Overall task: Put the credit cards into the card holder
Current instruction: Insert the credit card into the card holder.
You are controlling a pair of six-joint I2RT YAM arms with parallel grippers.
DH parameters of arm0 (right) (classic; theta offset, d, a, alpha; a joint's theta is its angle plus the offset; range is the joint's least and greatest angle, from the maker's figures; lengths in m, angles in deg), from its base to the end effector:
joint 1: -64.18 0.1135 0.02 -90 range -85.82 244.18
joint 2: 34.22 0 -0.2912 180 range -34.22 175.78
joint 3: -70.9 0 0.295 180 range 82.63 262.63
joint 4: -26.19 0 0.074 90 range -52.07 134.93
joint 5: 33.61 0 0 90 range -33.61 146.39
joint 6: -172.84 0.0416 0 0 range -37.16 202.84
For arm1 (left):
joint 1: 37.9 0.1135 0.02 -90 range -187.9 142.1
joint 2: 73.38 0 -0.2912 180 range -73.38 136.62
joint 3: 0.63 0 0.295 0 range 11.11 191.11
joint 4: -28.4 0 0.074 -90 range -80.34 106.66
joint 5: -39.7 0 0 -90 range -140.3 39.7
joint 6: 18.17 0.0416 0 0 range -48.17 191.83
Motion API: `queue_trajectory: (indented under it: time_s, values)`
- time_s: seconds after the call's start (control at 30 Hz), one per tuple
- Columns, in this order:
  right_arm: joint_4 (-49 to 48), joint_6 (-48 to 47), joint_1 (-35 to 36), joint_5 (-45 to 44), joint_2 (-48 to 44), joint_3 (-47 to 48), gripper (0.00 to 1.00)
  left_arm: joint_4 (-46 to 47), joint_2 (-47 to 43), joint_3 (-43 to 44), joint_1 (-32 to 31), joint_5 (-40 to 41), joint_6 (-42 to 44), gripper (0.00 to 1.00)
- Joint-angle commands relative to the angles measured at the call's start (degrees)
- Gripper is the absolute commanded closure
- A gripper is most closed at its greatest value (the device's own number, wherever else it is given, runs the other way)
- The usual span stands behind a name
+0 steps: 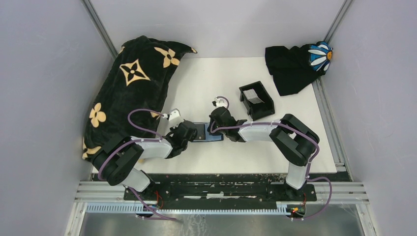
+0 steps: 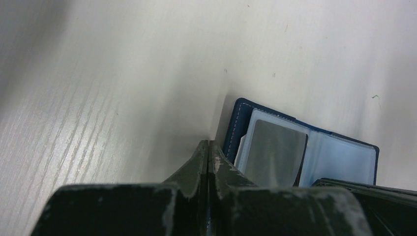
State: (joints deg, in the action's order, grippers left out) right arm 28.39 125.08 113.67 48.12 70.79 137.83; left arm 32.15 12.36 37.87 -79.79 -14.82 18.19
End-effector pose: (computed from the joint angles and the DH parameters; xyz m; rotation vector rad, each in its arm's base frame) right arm 0.2744 0.3120 0.1384 -0.0702 2.3570 0.6650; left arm 0.2223 -0.1669 0.1131 -0.5150 2.1123 -0.2222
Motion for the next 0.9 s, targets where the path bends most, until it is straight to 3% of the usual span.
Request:
queue_trajectory:
  time_s: [0.0,0.87]
  values:
    - [0.5,-0.2,-0.1,-1.0,1.7,1.4,0.99,-1.5,1.3,-1.4,-0.5,-2.3,-1.4,0.97]
    - [-0.4,2.3,1.0,3.5,4.0,4.6,0.99,-0.2,3.1,0.0,-2.7,-3.6,-1.5,0.97]
